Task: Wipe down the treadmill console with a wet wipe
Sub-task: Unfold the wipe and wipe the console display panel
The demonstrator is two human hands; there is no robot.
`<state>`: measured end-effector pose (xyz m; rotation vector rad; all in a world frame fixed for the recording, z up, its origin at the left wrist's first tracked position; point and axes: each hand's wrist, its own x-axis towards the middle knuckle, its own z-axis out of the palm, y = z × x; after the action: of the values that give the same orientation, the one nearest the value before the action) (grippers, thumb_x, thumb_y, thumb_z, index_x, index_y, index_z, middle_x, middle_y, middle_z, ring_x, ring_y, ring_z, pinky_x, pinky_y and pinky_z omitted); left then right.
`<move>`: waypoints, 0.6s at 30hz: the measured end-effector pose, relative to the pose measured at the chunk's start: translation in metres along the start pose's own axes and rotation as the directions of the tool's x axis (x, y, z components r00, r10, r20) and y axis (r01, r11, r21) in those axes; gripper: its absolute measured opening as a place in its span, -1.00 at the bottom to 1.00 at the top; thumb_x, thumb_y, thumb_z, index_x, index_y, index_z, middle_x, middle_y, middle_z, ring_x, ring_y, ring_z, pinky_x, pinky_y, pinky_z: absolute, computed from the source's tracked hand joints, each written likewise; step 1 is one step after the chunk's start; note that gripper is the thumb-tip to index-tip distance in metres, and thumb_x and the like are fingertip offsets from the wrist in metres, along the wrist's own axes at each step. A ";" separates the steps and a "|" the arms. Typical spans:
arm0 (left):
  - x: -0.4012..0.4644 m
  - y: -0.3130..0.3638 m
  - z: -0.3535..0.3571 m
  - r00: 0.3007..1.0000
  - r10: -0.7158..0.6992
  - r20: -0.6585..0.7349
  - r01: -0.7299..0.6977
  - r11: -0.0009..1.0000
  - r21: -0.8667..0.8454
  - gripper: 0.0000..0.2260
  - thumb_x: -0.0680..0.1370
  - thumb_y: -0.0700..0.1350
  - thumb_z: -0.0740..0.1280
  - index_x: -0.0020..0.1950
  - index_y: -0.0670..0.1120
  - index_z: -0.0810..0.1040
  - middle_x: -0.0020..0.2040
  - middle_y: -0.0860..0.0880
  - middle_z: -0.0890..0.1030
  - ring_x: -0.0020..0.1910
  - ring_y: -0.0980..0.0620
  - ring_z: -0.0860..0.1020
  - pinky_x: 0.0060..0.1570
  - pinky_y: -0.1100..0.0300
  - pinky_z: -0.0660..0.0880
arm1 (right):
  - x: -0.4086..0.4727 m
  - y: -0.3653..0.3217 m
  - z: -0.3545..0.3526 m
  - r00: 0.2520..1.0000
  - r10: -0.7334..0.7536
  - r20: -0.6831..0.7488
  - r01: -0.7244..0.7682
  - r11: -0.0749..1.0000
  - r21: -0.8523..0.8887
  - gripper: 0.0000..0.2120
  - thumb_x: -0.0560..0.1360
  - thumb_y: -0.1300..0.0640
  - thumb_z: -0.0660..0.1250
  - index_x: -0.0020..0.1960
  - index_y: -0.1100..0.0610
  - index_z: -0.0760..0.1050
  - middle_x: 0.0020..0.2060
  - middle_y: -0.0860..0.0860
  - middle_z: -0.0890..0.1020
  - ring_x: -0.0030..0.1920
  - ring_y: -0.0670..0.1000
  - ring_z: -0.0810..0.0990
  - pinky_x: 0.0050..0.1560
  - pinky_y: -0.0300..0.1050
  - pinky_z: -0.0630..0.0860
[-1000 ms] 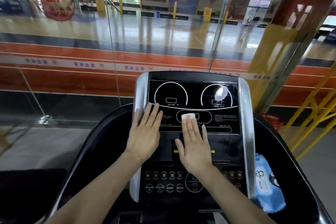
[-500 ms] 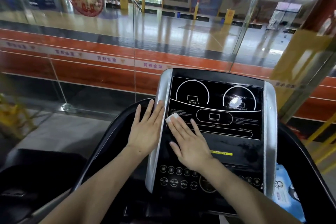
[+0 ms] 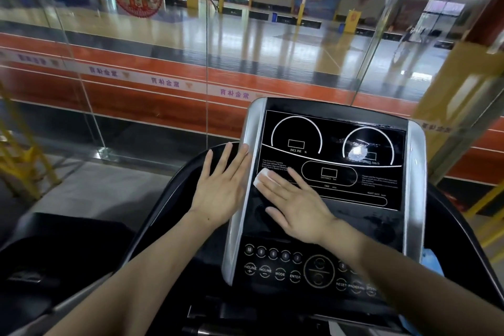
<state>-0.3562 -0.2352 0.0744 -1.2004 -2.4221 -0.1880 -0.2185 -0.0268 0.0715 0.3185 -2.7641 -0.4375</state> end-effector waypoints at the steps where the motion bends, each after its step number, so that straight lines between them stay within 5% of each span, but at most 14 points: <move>1: 0.000 -0.001 0.001 1.000 0.001 0.003 -0.001 1.000 -0.004 -0.42 0.67 0.05 -0.12 0.71 -0.04 -0.03 0.73 0.02 -0.09 0.70 -0.13 -0.11 0.62 -0.30 -0.07 | 0.003 0.007 -0.001 0.999 -0.043 0.003 0.043 0.999 -0.023 -0.43 0.77 -0.14 -0.01 0.72 0.06 0.13 0.70 -0.01 0.17 0.71 -0.02 0.03 0.70 0.21 -0.05; 6: -0.001 -0.002 0.004 1.000 -0.001 -0.010 0.001 1.000 -0.031 -0.43 0.69 0.04 -0.11 0.71 -0.03 -0.04 0.72 0.03 -0.10 0.70 -0.12 -0.12 0.63 -0.29 -0.10 | 0.015 0.029 -0.008 0.986 -0.166 0.019 0.167 0.976 -0.138 -0.39 0.75 -0.11 0.07 0.72 0.10 0.11 0.70 0.04 0.19 0.71 0.03 0.08 0.69 0.20 0.05; 12: -0.002 -0.006 0.003 1.000 -0.001 -0.001 0.001 0.998 -0.063 -0.42 0.73 0.02 0.02 0.71 0.03 -0.13 0.71 0.09 -0.20 0.69 -0.08 -0.21 0.62 -0.27 -0.17 | 0.040 0.048 -0.025 0.998 0.014 -0.058 -0.021 0.992 -0.127 -0.41 0.74 -0.10 0.02 0.70 0.13 0.17 0.68 0.07 0.24 0.69 0.06 0.16 0.70 0.18 -0.01; 18: -0.001 -0.008 0.001 1.000 0.027 -0.008 -0.028 0.996 -0.084 -0.42 0.73 0.02 0.04 0.71 0.00 -0.10 0.71 0.07 -0.16 0.69 -0.08 -0.20 0.64 -0.25 -0.16 | 0.010 0.022 -0.008 0.981 -0.189 0.042 0.191 0.980 -0.051 -0.43 0.76 -0.11 0.03 0.70 0.11 0.18 0.68 0.03 0.24 0.71 0.03 0.09 0.69 0.20 0.05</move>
<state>-0.3620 -0.2405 0.0733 -1.2667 -2.4115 -0.2882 -0.2285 -0.0112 0.0888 0.5702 -2.7624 -0.5709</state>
